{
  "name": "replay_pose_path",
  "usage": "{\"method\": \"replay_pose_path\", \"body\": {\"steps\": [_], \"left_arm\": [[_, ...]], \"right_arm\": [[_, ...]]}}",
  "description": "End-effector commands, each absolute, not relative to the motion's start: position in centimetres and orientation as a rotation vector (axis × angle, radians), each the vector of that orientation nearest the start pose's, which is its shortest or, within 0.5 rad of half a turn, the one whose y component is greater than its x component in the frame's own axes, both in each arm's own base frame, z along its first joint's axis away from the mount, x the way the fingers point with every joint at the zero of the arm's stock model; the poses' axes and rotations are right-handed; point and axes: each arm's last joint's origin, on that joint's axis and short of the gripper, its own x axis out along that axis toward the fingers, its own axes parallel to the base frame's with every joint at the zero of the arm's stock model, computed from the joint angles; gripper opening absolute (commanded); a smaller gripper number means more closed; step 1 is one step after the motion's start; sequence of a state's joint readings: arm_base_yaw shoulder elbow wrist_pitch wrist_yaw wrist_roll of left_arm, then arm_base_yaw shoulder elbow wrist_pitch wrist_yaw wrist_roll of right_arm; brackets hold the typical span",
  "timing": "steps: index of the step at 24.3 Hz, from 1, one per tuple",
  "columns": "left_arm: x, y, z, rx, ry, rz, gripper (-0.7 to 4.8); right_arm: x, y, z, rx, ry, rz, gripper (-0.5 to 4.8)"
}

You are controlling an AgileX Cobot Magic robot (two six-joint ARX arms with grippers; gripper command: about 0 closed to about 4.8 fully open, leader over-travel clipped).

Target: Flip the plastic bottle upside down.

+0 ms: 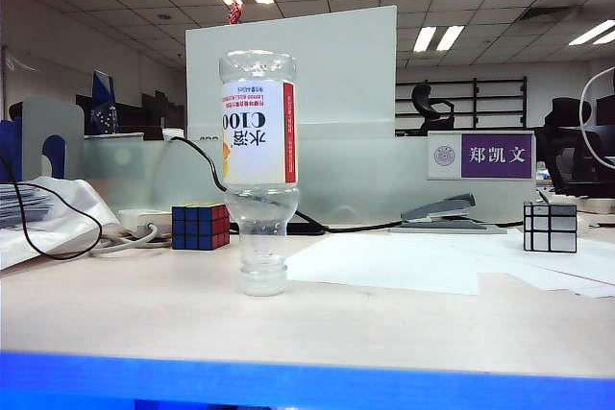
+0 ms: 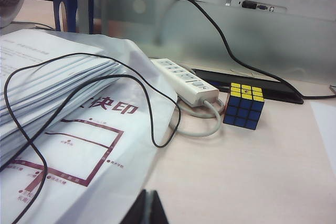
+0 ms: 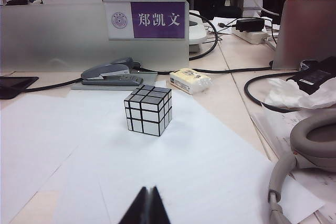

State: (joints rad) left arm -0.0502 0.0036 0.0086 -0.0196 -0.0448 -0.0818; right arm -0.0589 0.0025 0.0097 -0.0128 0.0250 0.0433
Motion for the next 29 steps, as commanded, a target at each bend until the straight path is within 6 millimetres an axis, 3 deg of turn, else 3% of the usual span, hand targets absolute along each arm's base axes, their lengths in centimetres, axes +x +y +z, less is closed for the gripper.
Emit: {"method": "replay_pose_path", "body": {"steps": [1, 29], "left_arm": [[9.72, -0.36, 16.52, -0.079, 0.007, -0.008, -0.05], [9.72, -0.36, 16.52, -0.079, 0.007, -0.008, -0.05]], "right_arm": [[9.74, -0.62, 16.44, 0.038, -0.005, -0.081, -0.05], [9.76, -0.39, 16.45, 0.015, -0.006, -0.051, -0.05]]}}
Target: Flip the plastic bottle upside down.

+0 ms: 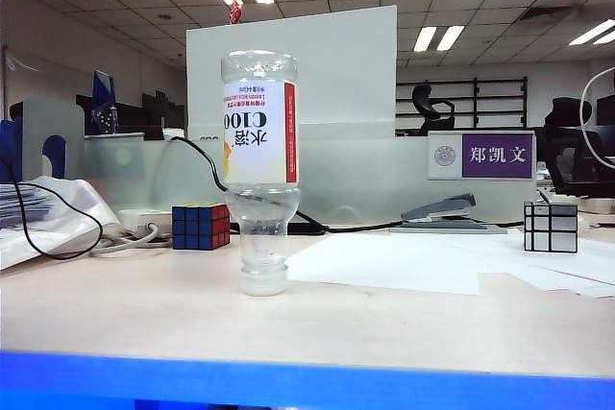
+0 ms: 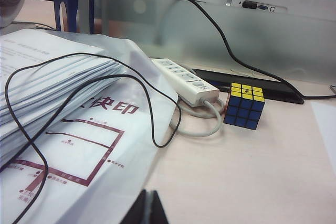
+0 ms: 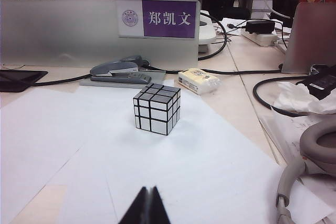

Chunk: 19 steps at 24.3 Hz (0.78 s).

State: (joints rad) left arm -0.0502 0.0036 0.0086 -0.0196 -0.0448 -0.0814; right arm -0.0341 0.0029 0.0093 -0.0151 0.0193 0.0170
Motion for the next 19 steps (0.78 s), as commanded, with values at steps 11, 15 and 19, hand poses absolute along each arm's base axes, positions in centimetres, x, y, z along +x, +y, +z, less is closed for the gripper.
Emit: {"method": "replay_pose_path", "body": {"steps": [11, 15, 19], "left_arm": [[9.72, -0.36, 16.52, -0.079, 0.007, -0.008, -0.05], [9.72, -0.36, 16.52, -0.079, 0.007, -0.008, -0.05], [9.72, -0.37, 16.52, -0.079, 0.007, -0.009, -0.05]], "right_arm": [[9.76, -0.39, 16.38, 0.015, 0.002, -0.052, -0.05], [9.76, -0.39, 16.38, 0.015, 0.002, -0.052, -0.05], [9.76, -0.39, 16.37, 0.015, 0.003, -0.052, -0.05]]}}
